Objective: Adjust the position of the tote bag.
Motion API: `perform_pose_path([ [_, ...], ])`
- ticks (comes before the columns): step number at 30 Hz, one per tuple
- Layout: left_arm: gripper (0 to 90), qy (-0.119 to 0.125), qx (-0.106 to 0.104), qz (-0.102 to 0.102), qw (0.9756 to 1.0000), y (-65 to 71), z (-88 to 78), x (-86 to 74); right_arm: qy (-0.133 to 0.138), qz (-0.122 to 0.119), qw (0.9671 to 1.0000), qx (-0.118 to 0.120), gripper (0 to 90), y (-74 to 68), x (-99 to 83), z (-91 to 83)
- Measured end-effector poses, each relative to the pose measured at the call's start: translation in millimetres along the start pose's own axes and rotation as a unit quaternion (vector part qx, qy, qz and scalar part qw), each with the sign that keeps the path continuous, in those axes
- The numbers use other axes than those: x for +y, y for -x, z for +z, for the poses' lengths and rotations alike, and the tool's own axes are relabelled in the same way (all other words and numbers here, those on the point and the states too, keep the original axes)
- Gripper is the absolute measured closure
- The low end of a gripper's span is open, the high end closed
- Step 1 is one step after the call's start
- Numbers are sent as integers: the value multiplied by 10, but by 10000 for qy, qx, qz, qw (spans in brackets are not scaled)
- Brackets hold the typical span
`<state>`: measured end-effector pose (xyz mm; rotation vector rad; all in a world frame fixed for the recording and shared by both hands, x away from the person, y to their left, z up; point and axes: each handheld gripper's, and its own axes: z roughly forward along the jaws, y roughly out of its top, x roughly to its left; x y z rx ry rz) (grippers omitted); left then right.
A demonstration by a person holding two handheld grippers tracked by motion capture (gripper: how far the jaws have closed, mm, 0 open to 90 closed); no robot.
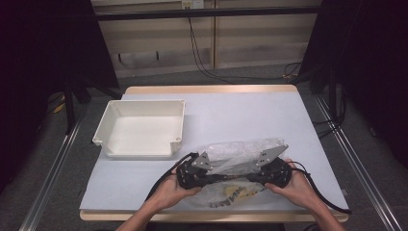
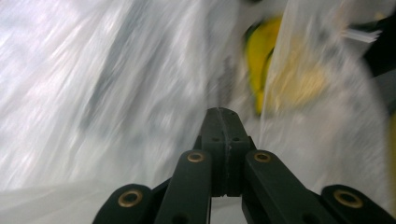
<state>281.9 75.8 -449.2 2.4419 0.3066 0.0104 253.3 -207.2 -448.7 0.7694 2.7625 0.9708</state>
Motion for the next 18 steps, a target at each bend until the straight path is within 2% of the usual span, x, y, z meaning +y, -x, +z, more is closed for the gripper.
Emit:
perform_pose_path([
  [3, 900, -102, 127, 68, 9998, 41, -29, -34, -257, -33, 9995, -182, 900, 2, -62, 70],
  [4, 900, -109, 129, 72, 9998, 49, -37, -44, -344, 23, 9992, -214, 900, -5, -69, 82],
  [5, 900, -132, 165, 75, 9997, 45, -43, -57, -363, -30, 9991, -216, 900, 9, -74, 91],
  [6, 900, -168, 256, 62, 9995, 21, -47, -78, -376, 6, 9990, -255, 900, 15, -75, 85],
  [8, 900, -184, 279, -49, 9994, -17, -56, -109, -408, 28, 9984, -403, 900, 38, -75, 45],
  [11, 900, -248, 386, -107, 9989, -68, -60, -141, -423, 153, 9971, -613, 900, 86, -100, -12],
  [13, 900, -352, 423, -151, 9984, -87, -32, -157, -618, 66, 9946, -835, 900, 88, -122, 10],
  [15, 900, -390, 440, -138, 9982, -101, 2, -191, -647, 169, 9945, -807, 900, 83, -149, 27],
  [16, 900, -324, 398, -146, 9986, -120, 4, -203, -648, 188, 9944, -817, 900, 96, -157, 18],
  [17, 900, -333, 426, -186, 9984, -124, -5, -209, -661, 179, 9938, -878, 900, 107, -165, 8],
  [18, 900, -359, 477, -142, 9981, -126, -10, -212, -690, 248, 9930, -925, 900, 112, -181, -7],
])
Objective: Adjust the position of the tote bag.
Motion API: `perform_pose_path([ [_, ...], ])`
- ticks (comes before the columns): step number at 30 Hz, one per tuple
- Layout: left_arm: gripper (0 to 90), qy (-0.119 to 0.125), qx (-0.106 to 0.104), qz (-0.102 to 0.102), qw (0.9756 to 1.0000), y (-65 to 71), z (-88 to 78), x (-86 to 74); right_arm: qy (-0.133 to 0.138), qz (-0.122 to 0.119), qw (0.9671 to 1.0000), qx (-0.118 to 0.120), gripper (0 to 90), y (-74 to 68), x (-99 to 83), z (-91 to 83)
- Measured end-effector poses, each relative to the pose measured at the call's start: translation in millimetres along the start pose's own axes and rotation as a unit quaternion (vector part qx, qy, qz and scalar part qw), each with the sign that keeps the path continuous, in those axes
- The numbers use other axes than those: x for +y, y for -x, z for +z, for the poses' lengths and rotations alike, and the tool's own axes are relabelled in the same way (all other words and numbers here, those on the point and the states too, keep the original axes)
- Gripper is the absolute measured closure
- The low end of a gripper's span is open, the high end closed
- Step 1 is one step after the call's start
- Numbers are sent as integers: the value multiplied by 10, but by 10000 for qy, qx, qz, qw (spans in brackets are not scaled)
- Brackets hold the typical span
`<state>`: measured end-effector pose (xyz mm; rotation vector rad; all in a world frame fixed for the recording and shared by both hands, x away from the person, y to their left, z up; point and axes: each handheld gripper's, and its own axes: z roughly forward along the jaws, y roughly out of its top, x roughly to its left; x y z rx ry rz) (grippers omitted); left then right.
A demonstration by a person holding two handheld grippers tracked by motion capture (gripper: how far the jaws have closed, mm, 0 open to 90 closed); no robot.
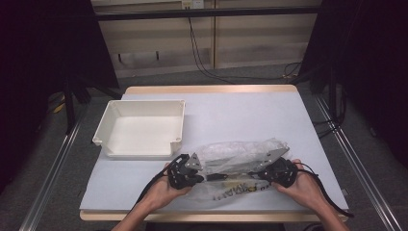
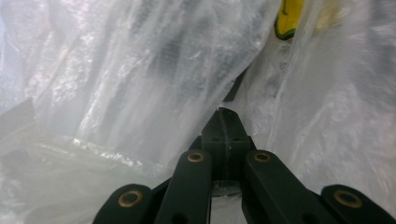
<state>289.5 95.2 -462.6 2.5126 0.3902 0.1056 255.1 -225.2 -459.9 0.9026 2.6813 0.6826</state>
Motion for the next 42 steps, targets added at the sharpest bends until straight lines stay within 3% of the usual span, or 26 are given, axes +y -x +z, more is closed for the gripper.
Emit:
perform_pose_path([
  [2, 900, -67, 5, 70, 10000, -8, -15, -10, 25, 140, 9999, -66, 900, 88, -78, -28],
  [3, 900, -49, 11, 46, 10000, -9, -16, -17, 25, 140, 9999, -66, 900, 88, -78, -28],
  [4, 900, -10, 6, -39, 10000, -6, -13, -25, -31, 117, 9997, -224, 900, 99, -98, -39],
  [6, 900, -92, 6, -16, 10000, -25, -32, -35, -127, 84, 9993, -341, 900, 80, -96, -45],
  [8, 900, -25, 114, -48, 9999, -7, -49, -80, -215, 13, 9985, -500, 900, 42, -83, -43],
  [11, 900, 26, 24, -198, 9998, -46, -86, -135, -180, 14, 9987, -476, 900, 59, -90, -44],
  [13, 900, 0, 35, -186, 9998, -53, -86, -131, -148, 39, 9990, -430, 900, 87, -97, -50],
  [15, 900, -41, 79, -85, 9999, -50, -100, -104, -88, 27, 9988, -475, 900, 96, -81, -49],
  [16, 900, 60, 94, -198, 9997, -36, -99, -85, -48, 9, 9990, -455, 900, 102, -74, -53],
  [19, 900, 85, 85, -86, 9999, -68, -123, 8, 102, 88, 9988, -467, 900, 134, -22, -99],
  [23, 900, 77, 307, -37, 9995, -80, -104, 79, 193, 157, 9975, -667, 900, 212, 16, -154],
  [24, 900, 35, 215, -59, 9997, -100, -108, 86, 178, 206, 9967, -763, 900, 243, 24, -157],
  [26, 900, 83, 306, -98, 9994, -115, -94, 90, 198, 200, 9970, -715, 900, 261, 34, -158],
  [29, 900, 79, 258, -111, 9996, -142, -95, 122, 212, 299, 9967, -723, 900, 286, 87, -144],
  [32, 900, 70, 310, -139, 9994, -141, -79, 146, 260, 193, 9962, -812, 900, 329, 173, -135],
  [35, 900, -126, 304, -62, 9994, -175, -79, 121, 301, 357, 9958, -787, 900, 442, 206, -119],
  [36, 900, -98, 293, -117, 9995, -180, -73, 109, 254, 397, 9968, -642, 900, 516, 193, -91],
  [39, 900, -76, 308, -218, 9993, -168, -40, 116, 111, 510, 9969, -585, 900, 598, 161, 13],
  [42, 900, -260, 260, -41, 9993, -144, -4, 117, 33, 476, 9968, -636, 900, 595, 177, 98],
])
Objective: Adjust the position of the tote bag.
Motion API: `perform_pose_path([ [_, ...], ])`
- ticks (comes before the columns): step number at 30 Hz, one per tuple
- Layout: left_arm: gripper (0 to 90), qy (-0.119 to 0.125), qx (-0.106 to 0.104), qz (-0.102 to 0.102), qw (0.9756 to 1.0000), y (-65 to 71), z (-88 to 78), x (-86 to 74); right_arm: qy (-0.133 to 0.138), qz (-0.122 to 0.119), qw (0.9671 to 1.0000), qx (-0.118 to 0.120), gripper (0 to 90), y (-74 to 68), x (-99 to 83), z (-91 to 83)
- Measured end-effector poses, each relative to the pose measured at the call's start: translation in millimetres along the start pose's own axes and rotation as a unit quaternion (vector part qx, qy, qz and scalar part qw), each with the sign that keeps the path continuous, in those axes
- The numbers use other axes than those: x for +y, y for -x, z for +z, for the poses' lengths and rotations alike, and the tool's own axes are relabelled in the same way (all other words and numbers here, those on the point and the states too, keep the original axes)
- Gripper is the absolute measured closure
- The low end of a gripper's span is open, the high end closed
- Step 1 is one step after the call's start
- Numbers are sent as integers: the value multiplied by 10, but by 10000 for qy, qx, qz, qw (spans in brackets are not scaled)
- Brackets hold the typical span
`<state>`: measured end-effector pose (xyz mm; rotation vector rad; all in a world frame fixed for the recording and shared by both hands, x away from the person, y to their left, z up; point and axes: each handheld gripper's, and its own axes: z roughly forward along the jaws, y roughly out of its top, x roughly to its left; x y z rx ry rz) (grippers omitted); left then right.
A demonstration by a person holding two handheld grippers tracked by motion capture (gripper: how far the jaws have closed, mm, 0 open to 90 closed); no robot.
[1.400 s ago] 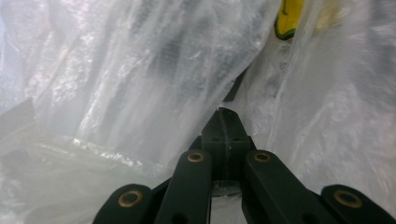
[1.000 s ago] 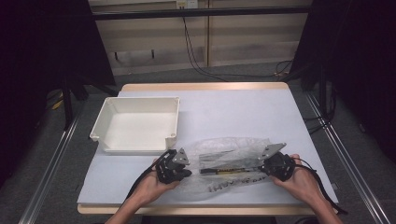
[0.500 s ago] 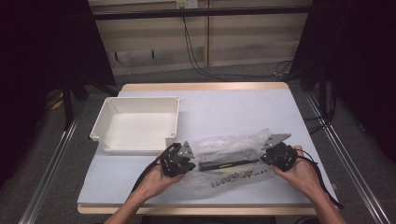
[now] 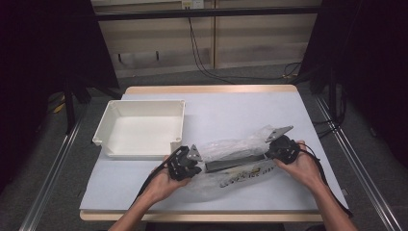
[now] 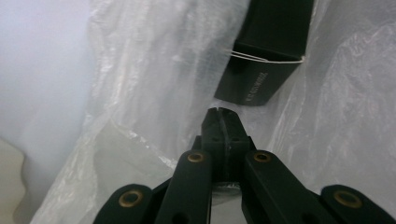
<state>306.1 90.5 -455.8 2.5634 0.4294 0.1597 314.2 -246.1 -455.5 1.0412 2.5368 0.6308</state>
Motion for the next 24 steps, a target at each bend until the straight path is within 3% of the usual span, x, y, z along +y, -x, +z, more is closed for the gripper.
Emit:
perform_pose_path([
  [2, 900, -41, 55, -81, 9999, 4, 18, -20, -22, -1, 10000, -18, 900, 10, 9, 22],
  [4, 900, -88, 89, -29, 9999, 10, 15, -32, -46, 78, 9999, -73, 900, 55, 6, 46],
  [5, 900, -85, 92, -41, 9999, 16, 10, -43, -225, 66, 9993, -280, 900, 76, -4, 87],
  [6, 900, -86, 104, -63, 9999, 13, 5, -53, -225, 66, 9993, -280, 900, 76, -4, 87],
  [8, 900, -96, 113, -57, 9999, 4, -10, -75, -330, 287, 9987, -271, 900, 108, -14, 84],
  [14, 900, -18, 80, -192, 9998, -33, -72, -199, -371, 374, 9978, -391, 900, 123, -54, 64],
  [17, 900, -18, 88, -257, 9996, -40, -105, -256, -453, 264, 9979, -370, 900, 101, -79, 38],
  [21, 900, -47, 56, -271, 9996, -64, -133, -293, -495, 384, 9978, -234, 900, 33, -151, -36],
  [24, 900, -78, 107, -227, 9997, -67, -165, -338, -523, 259, 9981, -191, 900, -39, -196, -81],
])
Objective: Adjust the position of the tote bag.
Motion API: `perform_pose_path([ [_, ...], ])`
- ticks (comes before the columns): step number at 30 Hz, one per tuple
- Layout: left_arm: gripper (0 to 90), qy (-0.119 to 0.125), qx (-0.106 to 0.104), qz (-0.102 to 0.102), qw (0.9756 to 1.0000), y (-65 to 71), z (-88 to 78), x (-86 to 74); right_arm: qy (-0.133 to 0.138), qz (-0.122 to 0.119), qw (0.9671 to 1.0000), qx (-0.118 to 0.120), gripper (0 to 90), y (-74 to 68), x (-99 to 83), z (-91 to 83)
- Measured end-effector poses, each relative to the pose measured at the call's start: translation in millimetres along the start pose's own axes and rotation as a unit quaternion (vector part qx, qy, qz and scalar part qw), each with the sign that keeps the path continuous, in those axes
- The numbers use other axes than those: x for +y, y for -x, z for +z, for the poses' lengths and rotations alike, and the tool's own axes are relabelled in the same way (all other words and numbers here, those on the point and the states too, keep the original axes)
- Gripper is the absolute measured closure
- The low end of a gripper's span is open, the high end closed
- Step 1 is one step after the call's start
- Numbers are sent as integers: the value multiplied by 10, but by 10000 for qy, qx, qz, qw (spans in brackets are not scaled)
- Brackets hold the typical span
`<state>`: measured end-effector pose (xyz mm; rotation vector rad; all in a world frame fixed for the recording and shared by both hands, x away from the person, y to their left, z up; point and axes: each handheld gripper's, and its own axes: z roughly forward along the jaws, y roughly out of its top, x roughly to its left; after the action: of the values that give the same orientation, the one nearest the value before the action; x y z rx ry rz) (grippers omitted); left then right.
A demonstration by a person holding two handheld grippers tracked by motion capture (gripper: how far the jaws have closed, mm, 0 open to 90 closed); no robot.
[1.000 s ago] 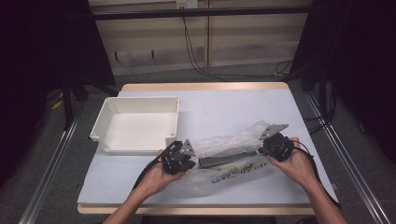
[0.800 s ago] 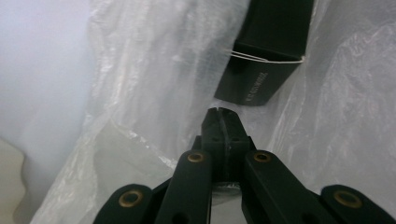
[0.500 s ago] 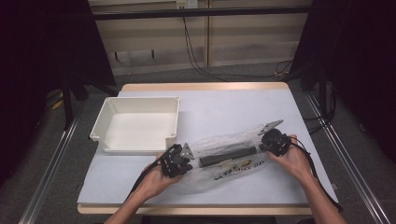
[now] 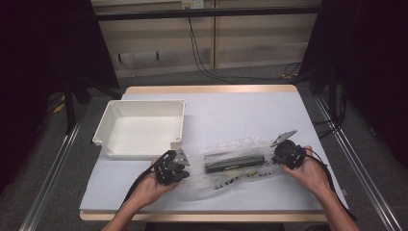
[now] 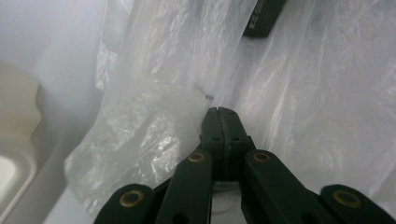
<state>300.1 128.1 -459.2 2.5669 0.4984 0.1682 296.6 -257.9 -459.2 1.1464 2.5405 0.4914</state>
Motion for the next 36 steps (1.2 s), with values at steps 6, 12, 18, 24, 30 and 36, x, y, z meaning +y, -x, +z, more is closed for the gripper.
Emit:
perform_pose_path([
  [6, 900, -18, 18, 16, 10000, -14, -33, -53, 54, 90, 9999, 118, 900, 23, -34, -12],
  [12, 900, 39, 33, -131, 9999, -47, -74, -138, 172, 214, 9996, 99, 900, 86, -56, 0],
  [18, 900, 97, 52, -164, 9998, -49, -84, -172, 257, 370, 9988, 179, 900, 116, -84, 0],
  [24, 900, 218, -126, -363, 9990, -82, -72, -154, 438, 269, 9981, 328, 900, 113, -98, -10],
  [30, 900, 650, -282, -403, 9967, -15, -144, -49, 1053, 254, 9927, 534, 900, 58, -73, -156],
  [36, 900, 764, -431, -93, 9961, 64, -262, 126, 1383, 123, 9868, 834, 900, -40, -27, -219],
])
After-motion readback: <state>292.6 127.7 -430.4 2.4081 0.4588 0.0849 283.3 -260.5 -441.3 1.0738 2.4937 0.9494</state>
